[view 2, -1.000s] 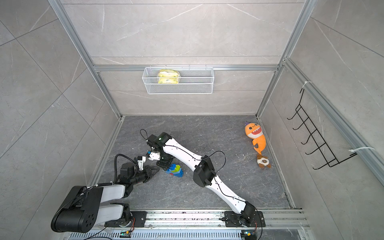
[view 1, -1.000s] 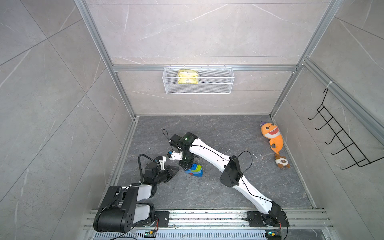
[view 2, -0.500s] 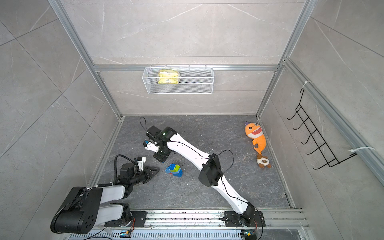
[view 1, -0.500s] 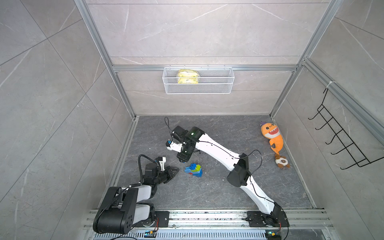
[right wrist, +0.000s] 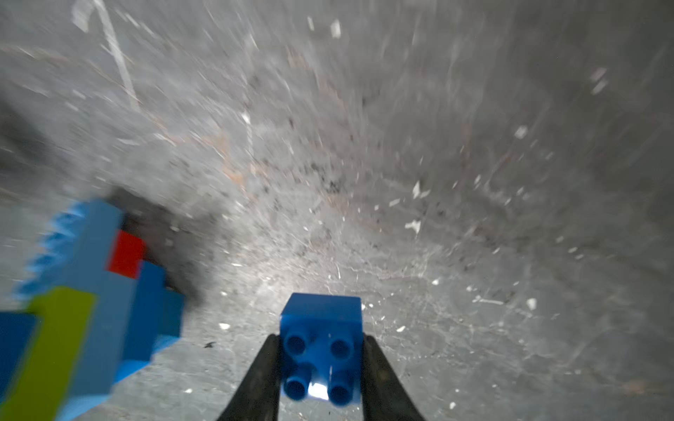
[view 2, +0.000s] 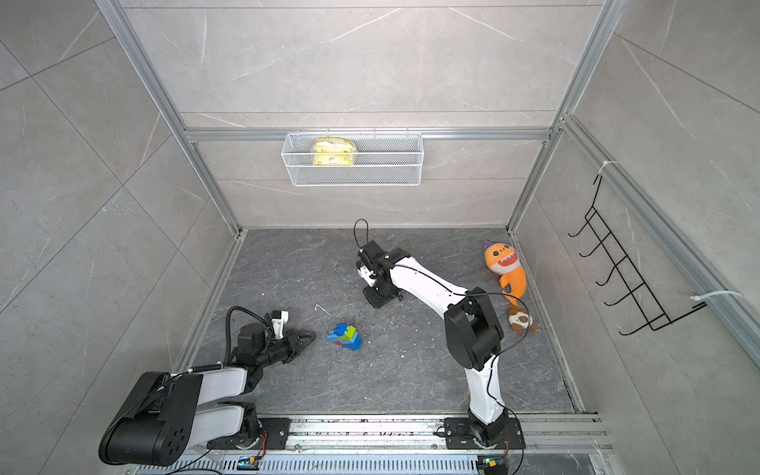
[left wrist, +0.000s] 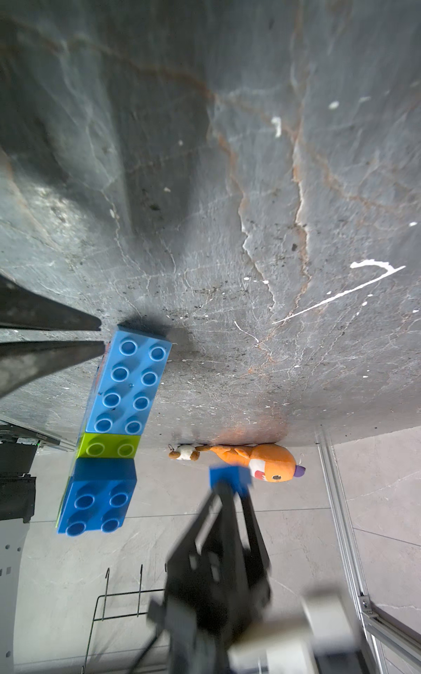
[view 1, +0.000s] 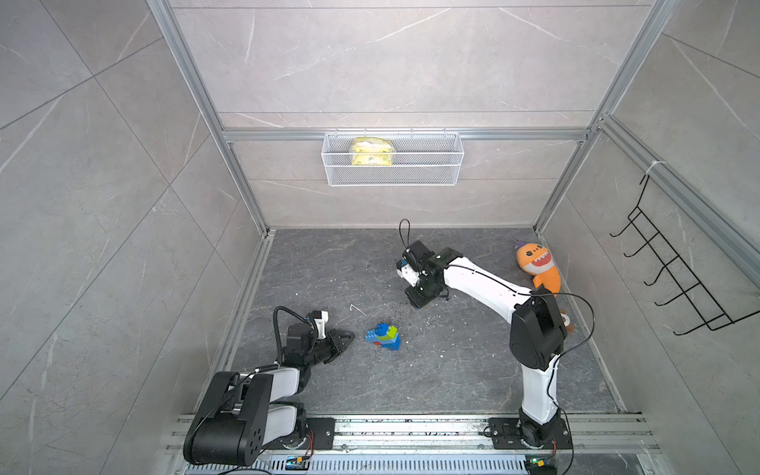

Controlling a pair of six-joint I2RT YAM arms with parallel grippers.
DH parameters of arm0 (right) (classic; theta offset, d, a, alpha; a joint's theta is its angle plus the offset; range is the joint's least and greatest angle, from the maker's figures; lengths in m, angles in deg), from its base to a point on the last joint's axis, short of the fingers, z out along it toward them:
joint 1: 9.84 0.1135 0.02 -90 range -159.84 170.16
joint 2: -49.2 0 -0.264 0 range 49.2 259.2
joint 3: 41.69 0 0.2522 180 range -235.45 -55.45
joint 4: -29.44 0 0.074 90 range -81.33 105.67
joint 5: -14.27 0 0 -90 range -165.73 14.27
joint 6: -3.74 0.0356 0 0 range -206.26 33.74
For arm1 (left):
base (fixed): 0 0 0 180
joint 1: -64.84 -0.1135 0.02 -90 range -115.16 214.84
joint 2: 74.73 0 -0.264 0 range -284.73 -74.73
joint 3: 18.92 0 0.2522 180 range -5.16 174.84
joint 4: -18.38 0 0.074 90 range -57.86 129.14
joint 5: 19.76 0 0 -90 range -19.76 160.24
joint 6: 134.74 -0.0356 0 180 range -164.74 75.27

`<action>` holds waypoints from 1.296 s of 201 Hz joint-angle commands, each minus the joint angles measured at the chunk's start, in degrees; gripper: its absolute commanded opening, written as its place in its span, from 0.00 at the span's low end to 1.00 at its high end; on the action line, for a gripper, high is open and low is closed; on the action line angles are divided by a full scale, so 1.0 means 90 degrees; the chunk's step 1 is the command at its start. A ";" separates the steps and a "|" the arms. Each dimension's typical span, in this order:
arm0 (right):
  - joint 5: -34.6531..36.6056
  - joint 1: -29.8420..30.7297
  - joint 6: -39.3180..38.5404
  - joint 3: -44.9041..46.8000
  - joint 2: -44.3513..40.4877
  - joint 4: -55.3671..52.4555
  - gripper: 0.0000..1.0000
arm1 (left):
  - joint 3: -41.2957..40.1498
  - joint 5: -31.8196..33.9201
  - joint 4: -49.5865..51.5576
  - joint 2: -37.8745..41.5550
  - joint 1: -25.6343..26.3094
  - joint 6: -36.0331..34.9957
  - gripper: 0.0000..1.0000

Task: Assemble a heart with lego
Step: Place the lego brick at the center of the board, then adjust the lego brick at the center of the board.

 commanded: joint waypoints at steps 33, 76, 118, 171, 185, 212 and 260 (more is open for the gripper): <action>-0.0217 0.0055 0.0598 0.1041 -0.0137 0.0891 0.47 | 0.0211 -0.0017 0.0061 0.0039 0.0015 -0.0137 0.12; -0.0642 0.0038 0.1083 0.1429 -0.0997 0.1197 0.60 | 0.0251 0.0011 0.0115 0.0083 0.0015 -0.0116 0.12; -0.2012 0.0054 0.3027 0.2727 -0.2761 0.2569 0.60 | 0.0309 0.0092 0.0088 0.0059 0.0015 -0.0123 0.12; -0.3056 0.0536 0.5491 0.4275 -0.3273 0.4966 0.60 | 0.0408 0.0153 -0.0186 -0.0251 0.0015 -0.0123 0.12; -0.3125 0.0729 0.5911 0.4397 -0.3111 0.5459 0.60 | 0.0408 0.0097 -0.0379 -0.0411 0.0015 -0.0076 0.12; -0.3030 0.0904 0.6296 0.4472 -0.2916 0.5974 0.60 | 0.0350 0.0015 -0.0739 -0.0675 0.0015 0.0007 0.12; -0.2980 0.0903 0.6377 0.4485 -0.2663 0.6163 0.56 | 0.0232 -0.0018 -0.0855 -0.0687 0.0015 0.0009 0.12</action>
